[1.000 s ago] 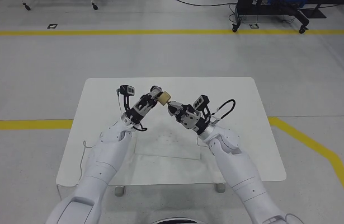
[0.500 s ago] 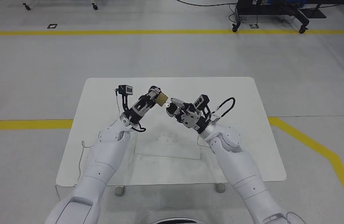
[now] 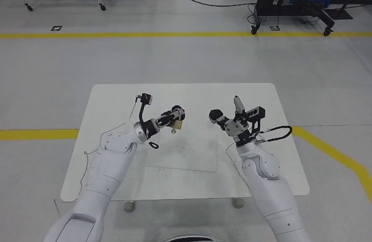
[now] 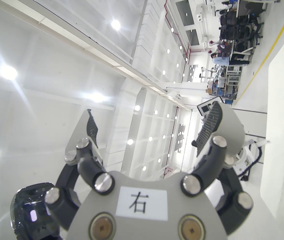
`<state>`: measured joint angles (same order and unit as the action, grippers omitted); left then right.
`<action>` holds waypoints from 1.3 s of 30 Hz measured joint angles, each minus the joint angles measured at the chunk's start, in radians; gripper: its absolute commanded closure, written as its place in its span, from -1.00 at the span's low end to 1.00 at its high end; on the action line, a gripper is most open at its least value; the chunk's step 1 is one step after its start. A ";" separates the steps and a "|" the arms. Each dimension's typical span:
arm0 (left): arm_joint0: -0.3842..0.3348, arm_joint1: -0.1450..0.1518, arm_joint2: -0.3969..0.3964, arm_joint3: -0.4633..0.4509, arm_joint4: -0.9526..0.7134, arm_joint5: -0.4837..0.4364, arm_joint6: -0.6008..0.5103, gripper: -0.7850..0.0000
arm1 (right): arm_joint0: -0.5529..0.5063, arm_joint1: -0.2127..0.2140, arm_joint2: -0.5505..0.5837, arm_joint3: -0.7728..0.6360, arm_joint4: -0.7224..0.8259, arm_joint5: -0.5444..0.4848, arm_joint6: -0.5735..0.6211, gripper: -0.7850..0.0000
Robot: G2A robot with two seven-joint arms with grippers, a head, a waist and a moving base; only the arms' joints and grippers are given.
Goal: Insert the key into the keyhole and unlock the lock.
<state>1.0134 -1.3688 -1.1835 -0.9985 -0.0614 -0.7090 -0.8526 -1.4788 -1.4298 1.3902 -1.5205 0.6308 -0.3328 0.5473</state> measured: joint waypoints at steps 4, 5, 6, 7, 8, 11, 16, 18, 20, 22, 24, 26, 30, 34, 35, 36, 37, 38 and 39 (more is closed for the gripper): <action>-0.002 0.005 0.046 -0.027 0.253 0.102 0.074 1.00 | 0.001 0.000 -0.001 0.001 0.001 0.002 0.002 -1.00; 0.000 0.004 0.063 -0.034 0.312 0.132 0.095 1.00 | 0.001 0.000 -0.001 0.001 0.001 0.002 0.002 -1.00; 0.003 0.002 0.081 -0.041 0.360 0.159 0.109 1.00 | 0.001 0.000 -0.001 0.001 0.001 0.002 0.002 -1.00; 0.005 0.000 0.102 -0.046 0.407 0.191 0.113 1.00 | 0.001 0.000 -0.001 0.001 0.001 0.002 0.002 -1.00; 0.005 -0.002 0.114 -0.048 0.431 0.212 0.111 1.00 | 0.001 0.000 -0.001 0.001 0.001 0.002 0.002 -1.00; -0.001 -0.004 0.141 -0.048 0.478 0.268 0.107 1.00 | 0.001 0.000 -0.001 0.001 0.001 0.002 0.002 -1.00; -0.006 -0.004 0.172 -0.052 0.590 0.361 0.148 1.00 | 0.001 0.000 -0.001 0.001 0.001 0.002 0.002 -1.00; -0.004 -0.003 0.174 -0.056 0.591 0.366 0.140 0.75 | 0.001 0.000 -0.001 0.001 0.001 0.002 0.002 -1.00; -0.002 0.000 0.174 -0.063 0.593 0.367 0.128 0.18 | 0.001 0.000 -0.001 0.001 0.001 0.002 0.002 -1.00; -0.001 0.002 0.178 -0.069 0.603 0.377 0.102 -1.00 | 0.001 0.000 -0.001 0.001 0.001 0.002 0.002 -1.00; 0.001 0.005 0.182 -0.077 0.621 0.393 0.085 -1.00 | 0.001 0.000 -0.001 0.001 0.001 0.002 0.002 -1.00; 0.007 0.009 0.179 -0.091 0.636 0.409 0.081 -1.00 | 0.001 0.000 -0.001 0.001 0.001 0.002 0.002 -1.00; 0.030 0.021 0.150 -0.136 0.638 0.415 0.082 -1.00 | 0.001 0.000 -0.001 0.001 0.001 0.002 0.002 -1.00; 0.070 0.038 0.093 -0.215 0.591 0.384 0.092 -1.00 | 0.001 0.000 -0.001 0.001 0.001 0.002 0.002 -1.00; 0.081 0.042 0.076 -0.234 0.571 0.372 0.099 -1.00 | 0.001 0.000 -0.001 0.001 0.001 0.002 0.002 -1.00; 0.094 0.048 0.049 -0.261 0.546 0.354 0.112 -1.00 | 0.001 0.000 -0.001 0.001 0.001 0.002 0.002 -1.00; 0.104 0.053 0.029 -0.280 0.534 0.340 0.123 -1.00 | 0.001 0.000 -0.001 0.001 0.001 0.002 0.002 -1.00; 0.115 0.058 0.008 -0.300 0.530 0.328 0.137 -1.00 | 0.001 0.000 -0.001 0.001 0.001 0.002 0.002 -1.00; 0.126 0.063 -0.011 -0.320 0.531 0.318 0.152 -1.00 | 0.001 0.000 -0.001 0.001 0.001 0.002 0.002 -1.00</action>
<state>1.1393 -1.3059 -1.1944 -1.3189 0.4699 -0.3909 -0.7005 -1.4777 -1.4299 1.3896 -1.5197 0.6317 -0.3310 0.5490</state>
